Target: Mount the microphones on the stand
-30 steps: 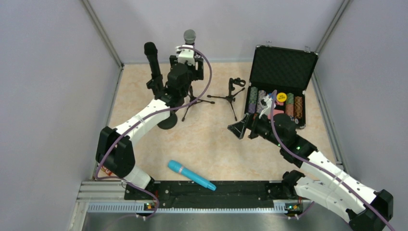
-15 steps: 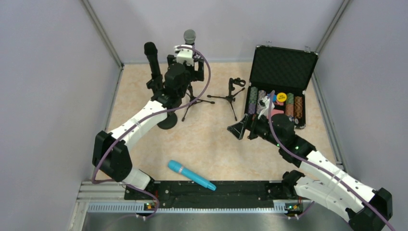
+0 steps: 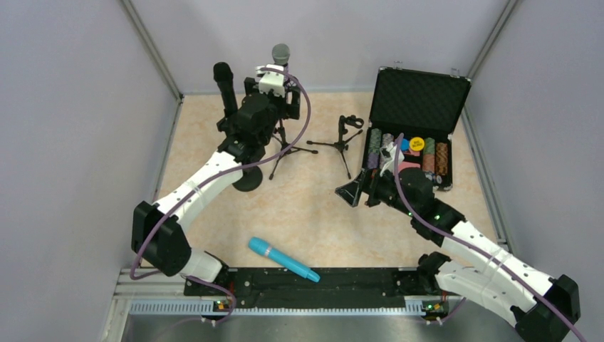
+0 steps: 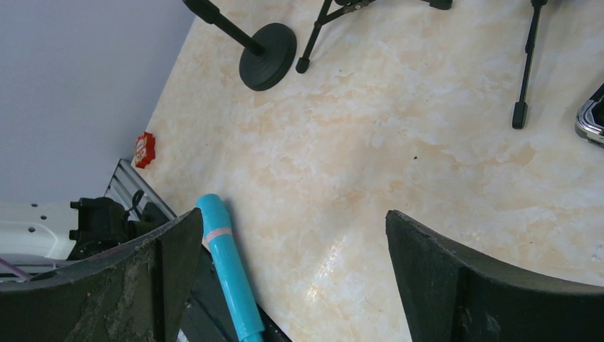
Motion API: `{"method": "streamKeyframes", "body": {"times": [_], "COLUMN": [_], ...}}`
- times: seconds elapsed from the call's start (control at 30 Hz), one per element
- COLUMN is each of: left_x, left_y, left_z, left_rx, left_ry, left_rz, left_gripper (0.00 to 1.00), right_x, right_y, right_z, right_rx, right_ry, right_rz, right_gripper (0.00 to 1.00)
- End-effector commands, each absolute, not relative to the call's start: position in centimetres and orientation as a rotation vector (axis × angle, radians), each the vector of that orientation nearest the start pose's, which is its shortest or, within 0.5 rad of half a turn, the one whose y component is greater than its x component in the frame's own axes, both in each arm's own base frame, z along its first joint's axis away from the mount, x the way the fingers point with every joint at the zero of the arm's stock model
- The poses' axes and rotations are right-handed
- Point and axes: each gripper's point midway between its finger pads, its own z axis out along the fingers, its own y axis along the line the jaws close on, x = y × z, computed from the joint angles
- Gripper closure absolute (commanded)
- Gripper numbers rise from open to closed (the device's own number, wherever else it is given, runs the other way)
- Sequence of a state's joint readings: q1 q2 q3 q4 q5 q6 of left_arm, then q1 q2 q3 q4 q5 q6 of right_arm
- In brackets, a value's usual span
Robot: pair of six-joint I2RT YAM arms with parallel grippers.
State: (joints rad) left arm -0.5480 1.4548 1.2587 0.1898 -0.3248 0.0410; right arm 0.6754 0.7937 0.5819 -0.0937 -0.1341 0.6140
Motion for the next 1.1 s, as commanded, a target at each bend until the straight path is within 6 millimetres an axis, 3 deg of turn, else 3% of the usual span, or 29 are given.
{"method": "streamKeyframes", "body": {"times": [0.0, 0.27, 0.37, 0.53, 0.7, 0.93, 1.07], "left_x": [42.8, 42.7, 43.1, 43.0, 41.8, 38.5, 36.5], "left_y": [-20.4, -22.4, -22.3, -22.1, -22.2, -22.7, -23.0], "left_z": [39.6, 39.9, 39.1, 38.9, 41.1, 44.9, 45.8], "left_rx": [0.214, 0.278, 0.271, 0.27, 0.267, 0.294, 0.302], "left_ry": [1.446, 1.421, 1.441, 1.443, 1.39, 1.285, 1.243], "left_rz": [-0.199, -0.273, -0.257, -0.25, -0.297, -0.439, -0.536], "left_gripper": [0.09, 0.47, 0.51, 0.52, 0.49, 0.45, 0.41], "right_x": [21.7, 21.8, 21.8, 21.9, 22.0, 22.0, 22.2], "right_y": [23.5, 23.6, 23.6, 23.6, 23.7, 23.9, 23.8], "right_z": [21.3, 21.4, 21.4, 21.5, 21.5, 21.1, 20.8], "right_rx": [-0.149, -0.151, -0.153, -0.154, -0.158, -0.18, -0.166], "right_ry": [1.956, 1.954, 1.955, 1.952, 1.956, 1.97, 1.998], "right_rz": [1.024, 1.027, 1.027, 1.023, 1.021, 1.016, 0.999], "right_gripper": [0.04, 0.04, 0.04, 0.04, 0.04, 0.04, 0.01]}}
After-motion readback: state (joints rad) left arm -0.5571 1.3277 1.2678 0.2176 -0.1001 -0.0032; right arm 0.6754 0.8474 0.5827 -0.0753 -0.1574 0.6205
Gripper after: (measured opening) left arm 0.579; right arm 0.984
